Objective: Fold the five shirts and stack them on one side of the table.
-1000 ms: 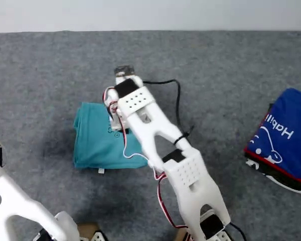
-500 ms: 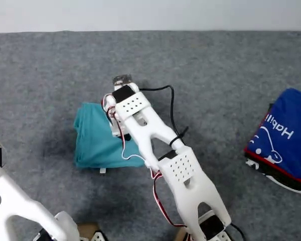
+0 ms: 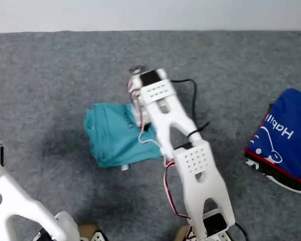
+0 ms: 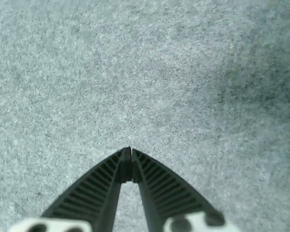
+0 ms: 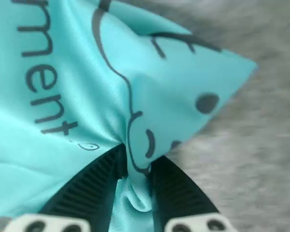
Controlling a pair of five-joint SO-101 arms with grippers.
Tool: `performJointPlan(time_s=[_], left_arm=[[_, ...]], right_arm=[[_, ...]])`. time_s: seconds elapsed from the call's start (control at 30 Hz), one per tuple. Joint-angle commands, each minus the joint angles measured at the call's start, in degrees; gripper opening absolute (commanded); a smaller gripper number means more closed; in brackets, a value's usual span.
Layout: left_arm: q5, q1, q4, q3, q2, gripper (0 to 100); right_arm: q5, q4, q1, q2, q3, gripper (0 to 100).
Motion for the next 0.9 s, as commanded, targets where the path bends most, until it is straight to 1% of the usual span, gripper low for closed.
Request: performJointPlan(time_s=[0.0, 0.1, 0.2, 0.3, 0.37, 0.47, 0.53, 0.63, 0.77, 0.87], left_arm=[[-0.3, 1.5, -1.1, -1.5, -1.4, 1], [-0.2, 2.6, -1.1, -1.5, -1.5, 1], [-0.1, 2.9, -1.0, -1.5, -1.1, 1], [-0.1, 3.4, -1.8, 0.5, -1.2, 1], [-0.1, 4.2, -2.1, 2.2, -1.5, 1], [-0.1, 5.6, -2.1, 3.1, -1.5, 1], [-0.1, 6.2, -2.1, 3.1, -1.5, 1], [-0.1, 6.3, -2.1, 2.9, -1.5, 1], [-0.1, 6.2, -2.1, 3.0, -1.5, 1], [-0.1, 6.3, -2.2, 3.2, -1.5, 1]], right_arm=[[7.9, 2.4, 6.4, -5.8, -1.3, 1.0], [17.7, 1.8, 12.4, -5.8, -1.8, 1.0], [30.0, -2.2, 16.9, -5.8, -1.8, 1.0], [40.2, -9.0, 17.6, -5.7, -1.7, 1.0], [43.3, -13.8, 16.2, -5.6, -1.4, 1.0], [45.4, -19.4, 13.2, -3.5, -1.7, 1.0], [45.6, -21.0, 11.8, -2.6, -1.8, 1.5], [45.0, -19.8, 11.1, -2.7, -1.8, 8.4], [37.5, -14.0, 11.6, -4.4, -7.7, 19.1], [32.3, -8.0, 10.2, -5.7, -14.1, 22.0]])
